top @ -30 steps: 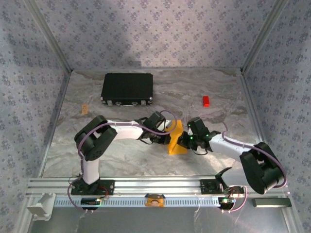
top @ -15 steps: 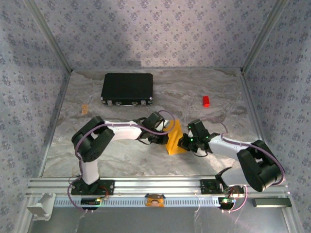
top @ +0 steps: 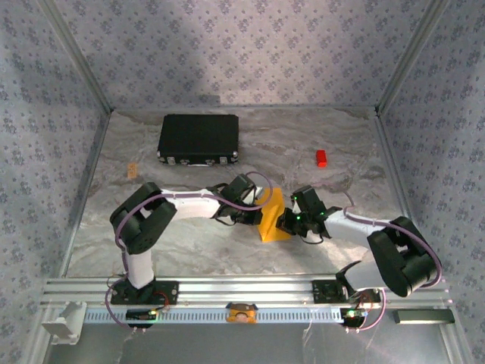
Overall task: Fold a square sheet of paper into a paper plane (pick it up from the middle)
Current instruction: Fold the triangle a second time at the center of the table.
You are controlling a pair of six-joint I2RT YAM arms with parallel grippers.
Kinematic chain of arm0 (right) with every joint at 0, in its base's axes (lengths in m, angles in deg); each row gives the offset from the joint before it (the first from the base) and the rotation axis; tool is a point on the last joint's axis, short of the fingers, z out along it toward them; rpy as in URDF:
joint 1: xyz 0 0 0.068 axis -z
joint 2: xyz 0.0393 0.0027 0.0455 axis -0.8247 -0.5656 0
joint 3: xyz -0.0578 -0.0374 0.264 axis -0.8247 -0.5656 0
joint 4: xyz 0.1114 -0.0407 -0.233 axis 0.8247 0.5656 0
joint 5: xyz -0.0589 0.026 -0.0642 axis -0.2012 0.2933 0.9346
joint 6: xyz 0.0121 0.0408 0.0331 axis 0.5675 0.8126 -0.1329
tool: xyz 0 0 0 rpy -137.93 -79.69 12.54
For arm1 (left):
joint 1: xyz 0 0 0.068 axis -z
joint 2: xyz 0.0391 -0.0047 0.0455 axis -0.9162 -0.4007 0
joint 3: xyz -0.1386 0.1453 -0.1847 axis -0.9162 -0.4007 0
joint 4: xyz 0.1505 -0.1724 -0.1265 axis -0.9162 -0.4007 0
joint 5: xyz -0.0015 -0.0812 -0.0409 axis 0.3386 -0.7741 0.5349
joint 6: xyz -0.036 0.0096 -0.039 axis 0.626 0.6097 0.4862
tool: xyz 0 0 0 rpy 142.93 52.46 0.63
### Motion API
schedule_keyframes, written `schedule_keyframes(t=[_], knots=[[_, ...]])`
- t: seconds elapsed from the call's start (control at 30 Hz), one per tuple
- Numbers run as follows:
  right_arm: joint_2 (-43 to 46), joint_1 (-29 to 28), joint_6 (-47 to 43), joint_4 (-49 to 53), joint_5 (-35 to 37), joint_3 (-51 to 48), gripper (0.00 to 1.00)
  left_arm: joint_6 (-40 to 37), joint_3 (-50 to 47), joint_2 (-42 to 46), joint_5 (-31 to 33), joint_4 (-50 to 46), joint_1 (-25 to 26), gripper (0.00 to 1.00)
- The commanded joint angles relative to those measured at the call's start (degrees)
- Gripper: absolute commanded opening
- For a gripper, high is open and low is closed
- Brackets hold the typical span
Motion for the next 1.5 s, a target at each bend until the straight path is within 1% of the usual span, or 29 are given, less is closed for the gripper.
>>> schedule_keyframes(t=[0.0,0.1,0.27,0.57,1.13,1.23,1.47], knots=[[-1.39,0.87,-1.88,3.31,0.88,1.02,0.07,-0.75,0.22,2.98,-0.35,0.04,0.16,0.0],[-1.49,1.47,-3.17,3.69,0.62,0.8,0.07,-2.56,1.37,2.93,-0.94,-0.49,0.21,0.01],[-1.3,2.63,-3.94,3.49,-0.24,0.25,0.07,-5.42,4.19,0.18,-0.84,-3.25,-0.08,0.01],[-0.55,4.03,-4.76,3.31,-1.08,-0.88,0.07,-8.4,7.02,-3.13,-3.04,-4.32,-0.42,0.02],[-0.51,5.32,-5.64,2.82,-2.27,-2.05,0.07,-12.4,10.11,-6.7,-5.44,-5.23,-0.92,0.05],[-0.61,5.46,-5.76,2.72,-2.46,-2.1,0.07,-13.24,10.72,-7.05,-6.0,-4.94,-0.91,0.07],[-0.77,5.68,-5.87,2.59,-2.73,-2.01,0.07,-13.83,12.16,-9.48,-5.3,-6.8,-1.14,0.07]])
